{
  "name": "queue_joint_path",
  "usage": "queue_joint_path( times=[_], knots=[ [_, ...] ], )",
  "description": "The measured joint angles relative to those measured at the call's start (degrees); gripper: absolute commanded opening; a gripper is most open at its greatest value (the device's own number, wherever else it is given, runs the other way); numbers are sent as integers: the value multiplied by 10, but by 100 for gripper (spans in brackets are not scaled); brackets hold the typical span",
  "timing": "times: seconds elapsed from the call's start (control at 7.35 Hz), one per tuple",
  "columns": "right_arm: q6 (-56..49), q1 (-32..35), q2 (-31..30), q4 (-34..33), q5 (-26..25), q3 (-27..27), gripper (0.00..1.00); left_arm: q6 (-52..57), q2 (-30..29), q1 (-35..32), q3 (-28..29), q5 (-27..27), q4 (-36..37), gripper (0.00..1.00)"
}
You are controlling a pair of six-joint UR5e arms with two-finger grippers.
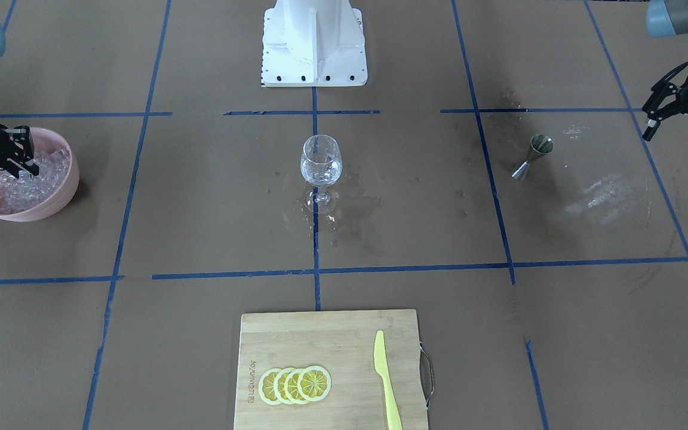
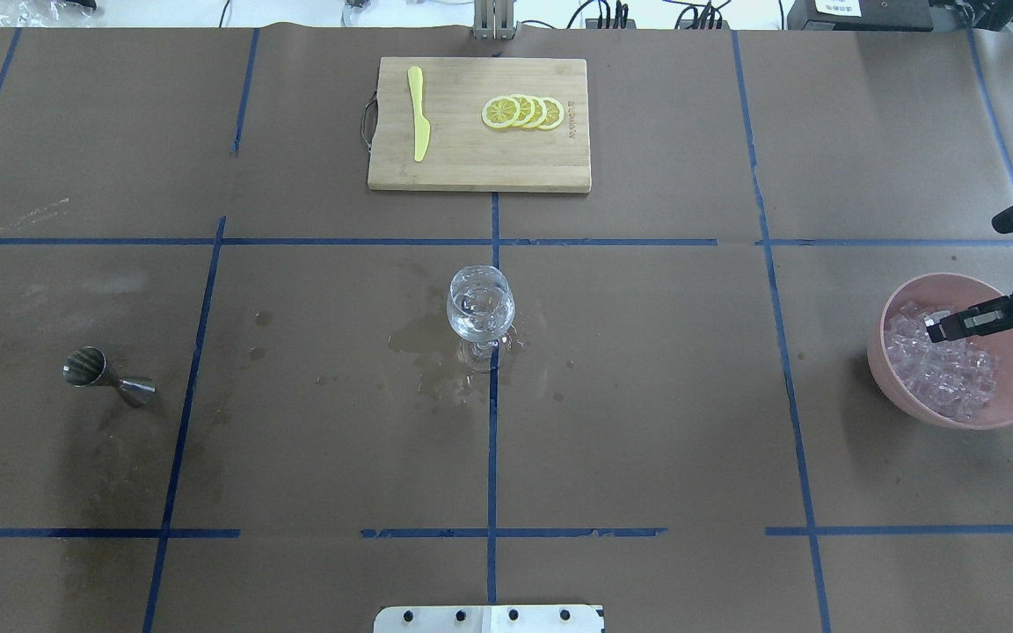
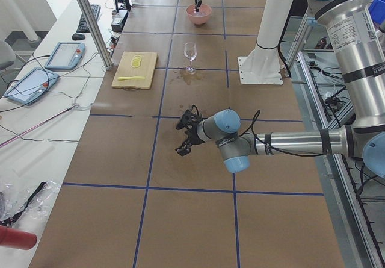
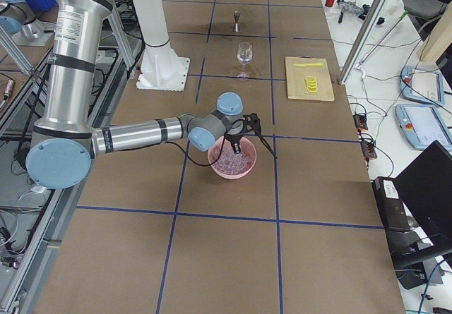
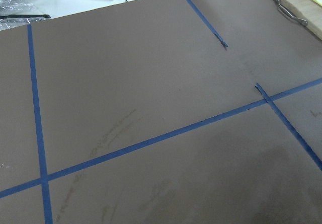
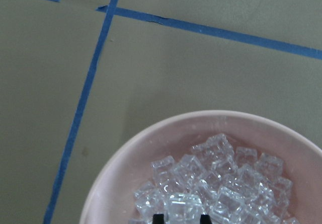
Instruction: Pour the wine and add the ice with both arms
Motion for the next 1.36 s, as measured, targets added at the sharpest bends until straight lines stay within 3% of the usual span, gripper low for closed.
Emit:
queue_joint_path(
  times=[0.27, 0.54, 0.82, 1.09, 1.36],
  knots=[
    [12, 36, 33, -41, 22, 45, 0, -2, 0, 0, 7, 0, -19, 100],
    [126, 15, 132, -82, 21, 61, 0, -4, 0, 1, 15, 0, -46, 100],
    [279, -87, 255, -115, -50, 61, 0, -6, -1, 0, 25, 0, -53, 100],
    [383, -185, 387, -201, -131, 52, 0, -6, 1, 0, 36, 0, -55, 100],
    [449, -244, 487, -233, -198, 5, 0, -16, 4, -2, 41, 0, -55, 100]
  ],
)
